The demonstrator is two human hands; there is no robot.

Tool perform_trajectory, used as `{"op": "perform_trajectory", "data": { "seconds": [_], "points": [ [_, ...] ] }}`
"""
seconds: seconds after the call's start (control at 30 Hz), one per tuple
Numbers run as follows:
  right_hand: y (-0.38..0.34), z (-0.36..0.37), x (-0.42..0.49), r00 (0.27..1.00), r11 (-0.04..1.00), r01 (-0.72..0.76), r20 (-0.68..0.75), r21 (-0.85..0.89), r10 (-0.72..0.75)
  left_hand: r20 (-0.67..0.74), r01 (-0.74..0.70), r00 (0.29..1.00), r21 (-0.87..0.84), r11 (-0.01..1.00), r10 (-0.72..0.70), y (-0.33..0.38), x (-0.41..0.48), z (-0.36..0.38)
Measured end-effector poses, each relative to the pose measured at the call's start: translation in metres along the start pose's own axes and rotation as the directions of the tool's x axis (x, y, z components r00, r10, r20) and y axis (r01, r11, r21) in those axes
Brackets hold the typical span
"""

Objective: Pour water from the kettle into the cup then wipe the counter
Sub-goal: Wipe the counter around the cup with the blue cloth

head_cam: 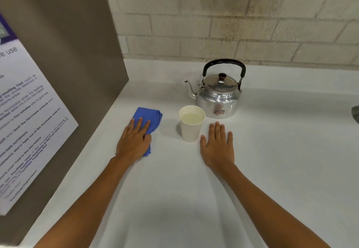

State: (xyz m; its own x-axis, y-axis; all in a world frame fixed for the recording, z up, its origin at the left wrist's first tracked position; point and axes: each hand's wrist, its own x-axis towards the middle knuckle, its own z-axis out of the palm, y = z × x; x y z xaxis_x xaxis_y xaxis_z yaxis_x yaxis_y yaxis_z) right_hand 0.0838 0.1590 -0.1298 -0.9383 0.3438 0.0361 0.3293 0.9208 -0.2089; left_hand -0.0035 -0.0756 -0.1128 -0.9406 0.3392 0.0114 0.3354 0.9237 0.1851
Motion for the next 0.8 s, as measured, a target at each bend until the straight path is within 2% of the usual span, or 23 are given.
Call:
{"op": "perform_trajectory", "data": {
  "seconds": [0.1,0.17,0.3,0.37,0.47,0.53,0.6,0.7,0.8],
  "points": [
    [0.001,0.001,0.001,1.000,1.000,0.004,0.000,-0.009,-0.004,-0.022,-0.024,1.000,-0.078,0.997,0.022,0.033,-0.035,0.015],
    [0.002,0.002,0.001,1.000,1.000,0.005,0.009,-0.017,-0.005,-0.050,-0.095,0.995,-0.109,0.989,0.090,0.045,-0.066,0.023],
    [0.004,0.001,0.000,1.000,1.000,0.013,0.017,-0.020,-0.012,-0.046,-0.216,0.976,-0.050,0.975,0.214,0.023,-0.090,0.014],
    [0.004,0.000,0.000,1.000,1.000,0.011,0.019,-0.006,-0.011,-0.026,-0.142,0.990,-0.040,0.989,0.141,0.004,-0.080,0.006],
    [0.002,0.000,0.000,1.000,1.000,0.002,0.029,-0.002,-0.002,0.014,0.034,0.999,0.067,0.997,-0.035,0.007,-0.060,0.005],
    [0.001,0.001,0.001,1.000,1.000,0.000,0.030,-0.011,0.000,0.010,0.064,0.998,0.081,0.995,-0.065,0.029,-0.064,0.012],
    [0.001,0.002,0.001,1.000,1.000,-0.001,0.028,-0.015,0.002,-0.025,0.013,1.000,0.050,0.999,-0.011,0.055,-0.079,0.023],
    [0.002,0.002,0.002,1.000,1.000,-0.001,0.028,-0.016,0.002,-0.048,-0.181,0.983,-0.011,0.983,0.180,0.085,-0.111,0.026],
    [0.004,0.001,0.002,1.000,1.000,0.003,0.031,-0.017,-0.002,-0.065,-0.304,0.950,0.028,0.952,0.306,0.067,-0.121,0.013]
  ]
}}
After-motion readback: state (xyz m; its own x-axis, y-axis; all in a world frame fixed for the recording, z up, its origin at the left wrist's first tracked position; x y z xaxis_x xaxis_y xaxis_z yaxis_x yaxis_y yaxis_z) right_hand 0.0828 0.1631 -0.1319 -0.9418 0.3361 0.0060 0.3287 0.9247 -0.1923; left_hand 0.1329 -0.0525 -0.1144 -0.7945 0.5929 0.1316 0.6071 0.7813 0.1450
